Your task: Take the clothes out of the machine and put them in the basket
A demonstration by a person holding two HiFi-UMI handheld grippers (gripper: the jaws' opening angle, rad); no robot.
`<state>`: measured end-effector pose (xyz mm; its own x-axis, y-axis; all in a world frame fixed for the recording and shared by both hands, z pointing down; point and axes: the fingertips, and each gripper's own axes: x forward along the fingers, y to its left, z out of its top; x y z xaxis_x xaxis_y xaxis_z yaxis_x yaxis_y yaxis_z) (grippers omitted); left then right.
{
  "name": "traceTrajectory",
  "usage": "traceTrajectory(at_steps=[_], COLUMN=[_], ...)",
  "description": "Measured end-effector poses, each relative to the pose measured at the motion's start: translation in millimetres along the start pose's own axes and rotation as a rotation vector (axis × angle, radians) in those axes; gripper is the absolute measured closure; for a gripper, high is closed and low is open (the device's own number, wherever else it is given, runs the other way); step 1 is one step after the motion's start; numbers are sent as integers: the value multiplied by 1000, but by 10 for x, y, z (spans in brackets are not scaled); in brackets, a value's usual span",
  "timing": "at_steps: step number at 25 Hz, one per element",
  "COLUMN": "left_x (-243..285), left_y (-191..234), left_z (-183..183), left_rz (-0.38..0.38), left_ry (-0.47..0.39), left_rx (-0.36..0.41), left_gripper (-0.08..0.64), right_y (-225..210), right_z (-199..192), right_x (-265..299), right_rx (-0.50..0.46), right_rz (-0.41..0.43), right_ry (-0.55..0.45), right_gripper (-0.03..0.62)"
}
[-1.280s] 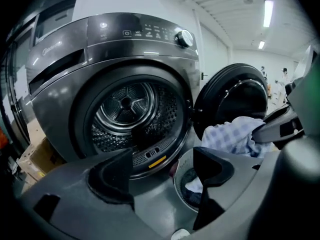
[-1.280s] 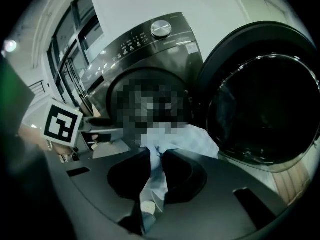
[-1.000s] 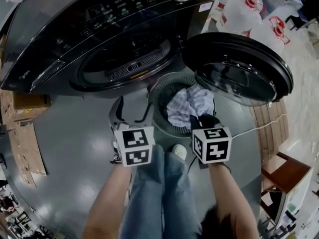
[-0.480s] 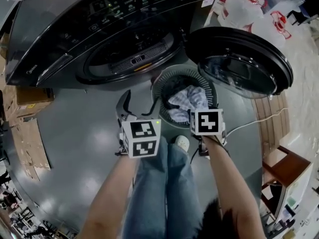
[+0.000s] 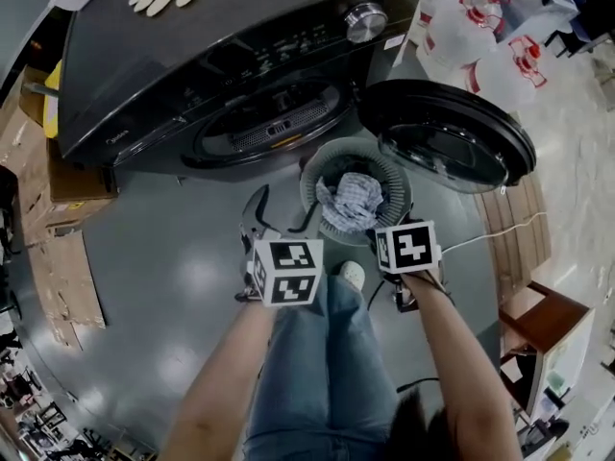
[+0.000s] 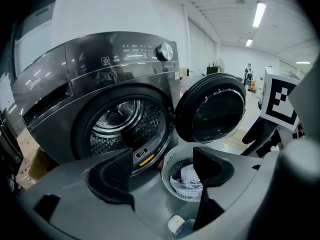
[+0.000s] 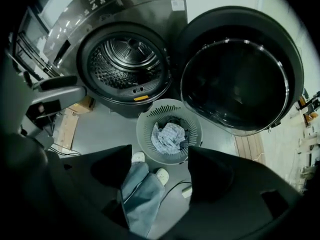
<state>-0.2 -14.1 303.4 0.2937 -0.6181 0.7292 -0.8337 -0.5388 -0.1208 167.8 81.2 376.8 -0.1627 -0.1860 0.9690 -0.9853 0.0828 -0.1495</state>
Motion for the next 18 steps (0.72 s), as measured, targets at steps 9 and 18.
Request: traceTrajectory(at_steps=[9,18], left_x=[-542,-1065], left_y=[-14,-63], left_z=[342,791], left_rz=[-23,-37], left_ry=[-15,-56], left_rx=[24,65], left_gripper=[189,189], right_y=[243,332], right_z=[30,224], right_x=[-884,-1608], right_rx=[-79,-147], right_rz=[66,99], right_ry=[9,-28], right_gripper=[278,278])
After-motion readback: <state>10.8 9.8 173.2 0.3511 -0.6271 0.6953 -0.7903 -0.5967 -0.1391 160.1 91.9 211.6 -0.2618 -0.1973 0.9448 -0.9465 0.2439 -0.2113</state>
